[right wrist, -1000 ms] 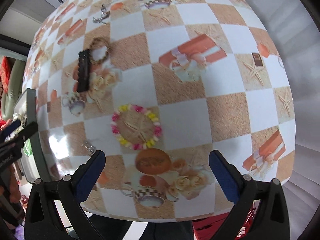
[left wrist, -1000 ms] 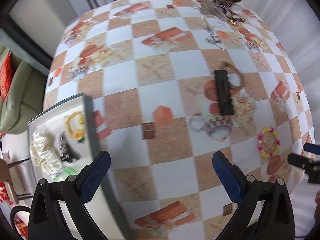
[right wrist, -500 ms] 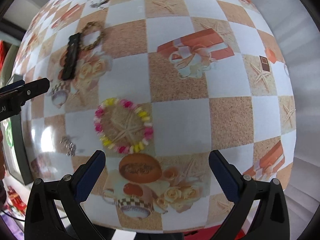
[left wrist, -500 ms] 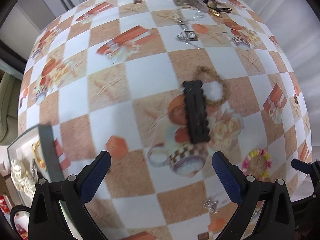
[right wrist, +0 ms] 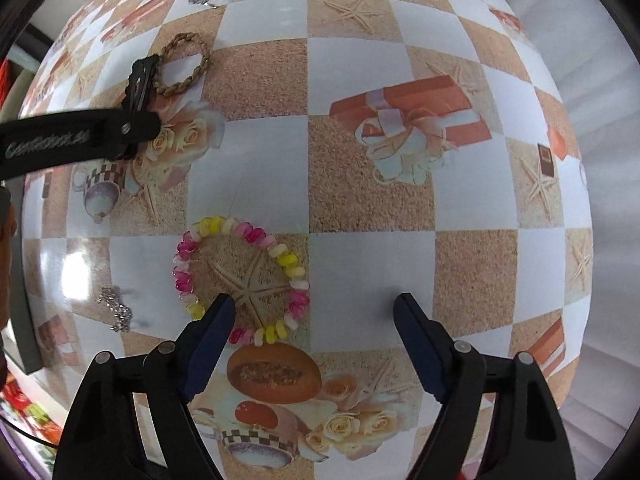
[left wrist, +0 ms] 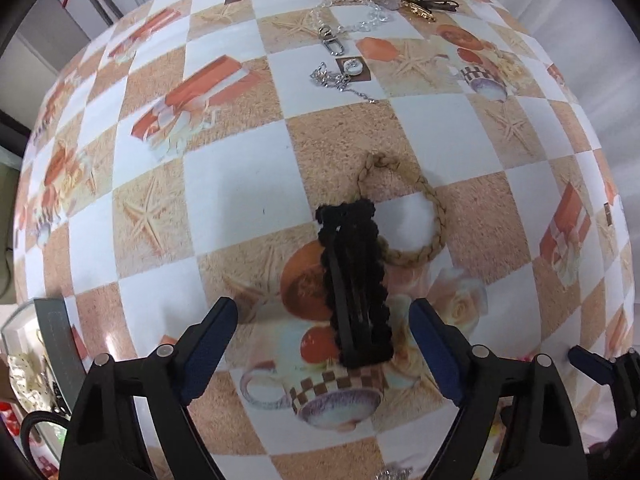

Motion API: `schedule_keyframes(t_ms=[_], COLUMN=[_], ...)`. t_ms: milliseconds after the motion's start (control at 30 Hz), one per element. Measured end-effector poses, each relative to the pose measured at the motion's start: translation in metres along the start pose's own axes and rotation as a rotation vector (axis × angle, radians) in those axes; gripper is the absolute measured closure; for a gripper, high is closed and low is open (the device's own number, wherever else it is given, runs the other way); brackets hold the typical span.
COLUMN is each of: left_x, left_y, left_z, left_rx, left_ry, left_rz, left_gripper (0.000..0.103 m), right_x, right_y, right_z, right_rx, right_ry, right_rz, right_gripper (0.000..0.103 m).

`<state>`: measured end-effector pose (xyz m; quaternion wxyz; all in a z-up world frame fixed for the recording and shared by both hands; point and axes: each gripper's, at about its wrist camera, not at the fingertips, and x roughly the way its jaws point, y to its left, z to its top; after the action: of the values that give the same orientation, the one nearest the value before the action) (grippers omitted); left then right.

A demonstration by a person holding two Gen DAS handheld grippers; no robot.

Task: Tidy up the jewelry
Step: 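Grasp the black beaded hair clip with left tool while right grasps pink-yellow beaded bracelet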

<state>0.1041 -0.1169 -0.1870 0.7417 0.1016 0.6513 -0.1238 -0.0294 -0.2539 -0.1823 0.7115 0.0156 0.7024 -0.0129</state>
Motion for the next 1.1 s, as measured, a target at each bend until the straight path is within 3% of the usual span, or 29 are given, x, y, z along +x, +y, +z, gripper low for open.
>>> schedule_keyframes(t_ms=[133,233,333,400,500,667,900,1100], left_x=[0.001,0.000,-0.002,-0.005,-0.008,-0.017,-0.047,-0.069], left_y=[-0.011,-0.020,-0.027,-0.031,-0.027,-0.018,0.000,0.011], left_z=[0.004,0.008,0.011,0.010,0.012,0.011,-0.023,-0.043], left_rx=[0.019,0.035,0.045,0.045,0.047,0.048,0.040,0.018], left_ry=[-0.020,-0.028,-0.032,-0.034,-0.030,-0.040,-0.068,-0.093], left_rz=[-0.001,-0.005,-0.007,-0.012,-0.033,-0.057,-0.077,-0.087], left_gripper=[0.019,0.029,0.045,0.062,0.067,0.067,0.067,0.067], right_x=[0.001,-0.006,-0.013,-0.017,-0.018,-0.018,-0.036,-0.049], right_y=[0.017,0.031,0.037,0.038,0.039,0.027,0.013,0.000], right_z=[-0.001,0.000,0.007,0.011,0.016,0.026,0.027,0.028], right_rx=[-0.027,-0.048,-0.049,-0.042,-0.037,0.005,0.055,0.074], right_ry=[-0.023,-0.034,-0.040,-0.043,-0.043,-0.044,-0.065,-0.077], right_rz=[-0.004,-0.002,0.003,0.004,0.009,0.053,0.141,0.163], right_gripper=[0.024,0.036,0.055,0.071,0.091,0.093,0.093,0.093])
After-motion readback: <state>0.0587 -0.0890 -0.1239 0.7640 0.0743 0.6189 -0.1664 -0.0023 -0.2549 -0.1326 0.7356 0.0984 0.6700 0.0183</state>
